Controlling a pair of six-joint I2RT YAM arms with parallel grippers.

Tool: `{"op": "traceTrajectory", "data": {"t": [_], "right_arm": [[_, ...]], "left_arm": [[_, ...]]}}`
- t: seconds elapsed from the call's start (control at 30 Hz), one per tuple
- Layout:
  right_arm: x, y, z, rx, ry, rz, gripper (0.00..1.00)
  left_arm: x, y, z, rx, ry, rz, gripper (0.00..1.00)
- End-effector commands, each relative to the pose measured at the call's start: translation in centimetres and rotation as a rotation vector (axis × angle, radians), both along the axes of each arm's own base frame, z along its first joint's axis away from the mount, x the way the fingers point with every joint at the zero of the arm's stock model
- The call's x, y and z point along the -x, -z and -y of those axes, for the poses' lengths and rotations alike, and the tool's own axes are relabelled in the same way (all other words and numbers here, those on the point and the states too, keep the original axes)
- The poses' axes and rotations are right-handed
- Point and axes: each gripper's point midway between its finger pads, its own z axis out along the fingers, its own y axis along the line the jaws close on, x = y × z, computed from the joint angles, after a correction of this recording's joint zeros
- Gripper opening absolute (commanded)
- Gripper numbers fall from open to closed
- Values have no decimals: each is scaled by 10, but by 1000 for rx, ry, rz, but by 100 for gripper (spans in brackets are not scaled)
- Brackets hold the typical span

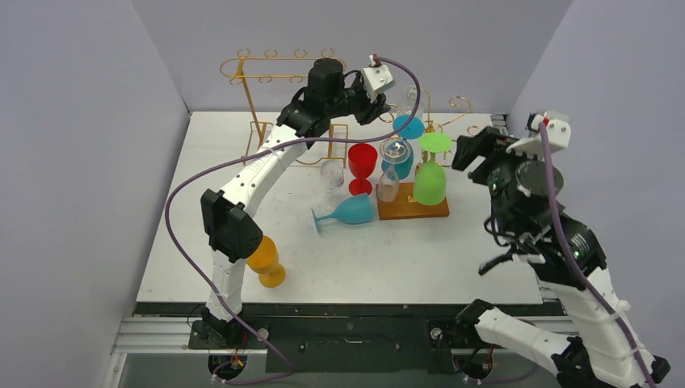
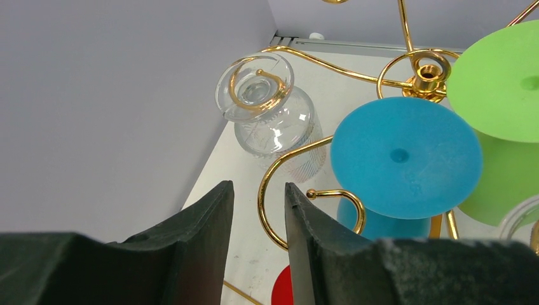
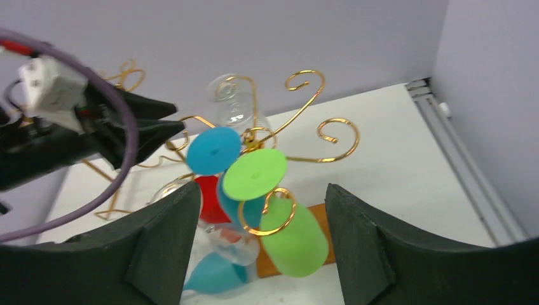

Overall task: Place the wine glass upside down on the wine glass rack
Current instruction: Turn the wine glass upside down at the wine rack.

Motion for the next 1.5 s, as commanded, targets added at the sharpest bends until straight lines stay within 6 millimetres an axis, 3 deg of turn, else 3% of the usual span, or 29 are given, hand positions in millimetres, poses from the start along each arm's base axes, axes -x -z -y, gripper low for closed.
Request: {"op": "traceTrajectory", "data": {"t": [0.0, 0.17, 0.5, 1.13, 1.47], "right_arm": [[-45, 26, -4, 103, -74, -156, 61], [-79, 24, -10, 99, -143, -224, 48], [-121, 52, -33, 178, -260, -370, 45], [-129, 97, -33, 305, -324, -541, 45], [-124, 101, -45, 296, -396, -551, 40]], "left_arm": [[8, -15, -11, 6, -14, 0, 32], [8, -15, -12, -2, -14, 10, 32], [7, -11, -12, -13, -13, 11, 32], [4, -9, -12, -20, -19, 23, 29], [2, -10, -12, -21, -23, 27, 28]]}}
